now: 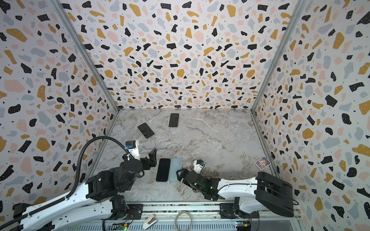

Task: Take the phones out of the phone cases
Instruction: 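Open the right gripper off the case while the left arm swings toward the far phones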

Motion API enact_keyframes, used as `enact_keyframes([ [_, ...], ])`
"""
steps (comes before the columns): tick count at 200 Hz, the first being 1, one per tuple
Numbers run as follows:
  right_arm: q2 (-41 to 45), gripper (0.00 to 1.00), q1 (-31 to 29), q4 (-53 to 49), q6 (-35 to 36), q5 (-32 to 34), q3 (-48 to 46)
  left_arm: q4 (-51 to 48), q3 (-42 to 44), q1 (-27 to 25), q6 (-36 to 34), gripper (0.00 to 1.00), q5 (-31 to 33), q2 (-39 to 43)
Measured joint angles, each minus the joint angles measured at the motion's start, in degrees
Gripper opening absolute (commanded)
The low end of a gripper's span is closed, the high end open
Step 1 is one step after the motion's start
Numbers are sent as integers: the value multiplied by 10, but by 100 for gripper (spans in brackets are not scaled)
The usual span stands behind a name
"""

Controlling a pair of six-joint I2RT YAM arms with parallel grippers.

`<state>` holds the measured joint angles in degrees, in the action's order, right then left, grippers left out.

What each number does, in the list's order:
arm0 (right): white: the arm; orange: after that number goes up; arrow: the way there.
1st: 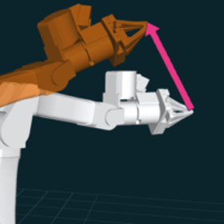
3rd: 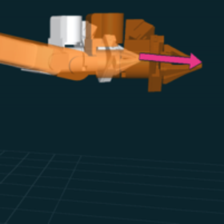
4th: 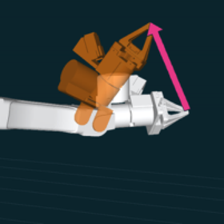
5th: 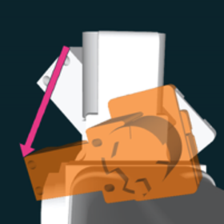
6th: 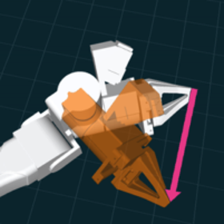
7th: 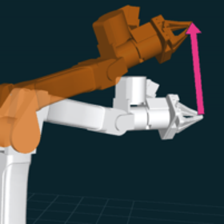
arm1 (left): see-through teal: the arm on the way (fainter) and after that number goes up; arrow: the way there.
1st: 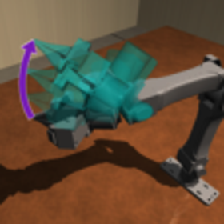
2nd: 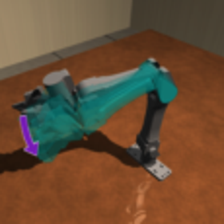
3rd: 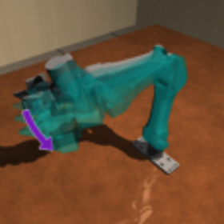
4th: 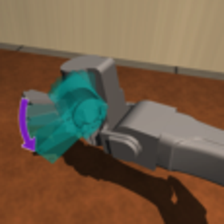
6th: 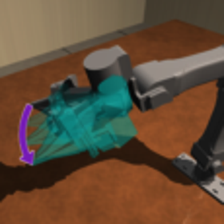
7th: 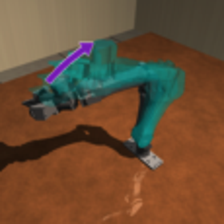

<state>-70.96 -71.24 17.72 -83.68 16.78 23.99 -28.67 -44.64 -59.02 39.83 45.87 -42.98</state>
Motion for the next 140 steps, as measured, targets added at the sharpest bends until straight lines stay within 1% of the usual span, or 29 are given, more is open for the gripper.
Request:
enact_keyframes([
  [37, 99, 97, -16, -66, 76, 10, 1, 29, -13, 122, -19, 100, -97, -42],
  [43, 116, 97, -19, -78, 89, 13, 1, 36, -19, 143, -23, 99, -113, -54],
  [53, 144, 100, -24, -98, 110, 19, 1, 48, -28, 179, -31, 100, -142, -78],
  [96, 241, 99, -42, -198, 199, 49, 27, 88, -64, 322, -46, 100, -273, -176],
  [114, 273, 99, -48, -240, 238, 64, 48, 100, -80, 375, -45, 100, -327, -221],
  [140, 314, 99, -53, -286, 294, 81, 73, 111, -111, 437, -40, 100, -395, -295],
])
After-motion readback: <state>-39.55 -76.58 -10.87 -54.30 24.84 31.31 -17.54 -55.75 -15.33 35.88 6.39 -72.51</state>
